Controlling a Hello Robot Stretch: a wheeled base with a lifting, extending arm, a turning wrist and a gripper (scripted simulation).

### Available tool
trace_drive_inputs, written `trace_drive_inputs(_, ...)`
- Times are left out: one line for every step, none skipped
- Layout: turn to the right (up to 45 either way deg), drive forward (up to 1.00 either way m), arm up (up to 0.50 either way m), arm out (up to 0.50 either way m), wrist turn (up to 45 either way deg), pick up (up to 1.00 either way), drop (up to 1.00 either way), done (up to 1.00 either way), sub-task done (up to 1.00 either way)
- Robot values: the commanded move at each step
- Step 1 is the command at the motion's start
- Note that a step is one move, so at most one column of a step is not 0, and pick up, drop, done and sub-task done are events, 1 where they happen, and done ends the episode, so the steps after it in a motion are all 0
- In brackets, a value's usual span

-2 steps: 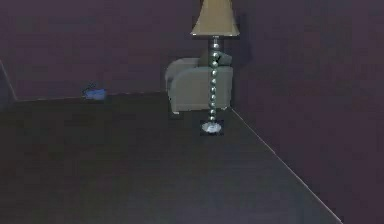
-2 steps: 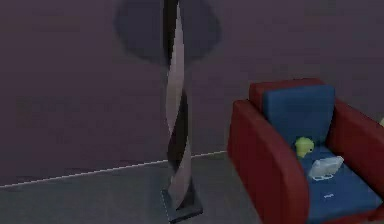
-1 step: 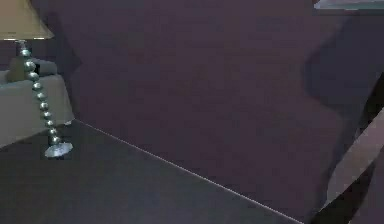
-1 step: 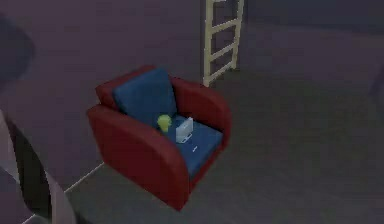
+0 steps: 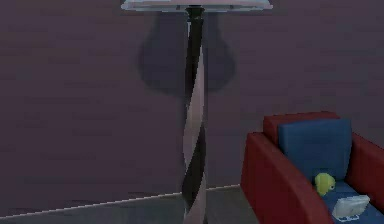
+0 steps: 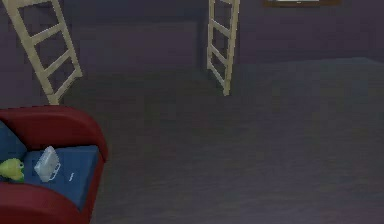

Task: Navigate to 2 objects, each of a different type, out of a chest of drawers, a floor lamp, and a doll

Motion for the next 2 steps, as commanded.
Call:
trace_drive_inputs(0.0,0.0,0.0,0.0,0.0,0.0,0.0,0.0,1.0)
trace_drive_inputs(45.0,0.0,0.0,0.0,0.0,0.0,0.0,0.0,0.0)
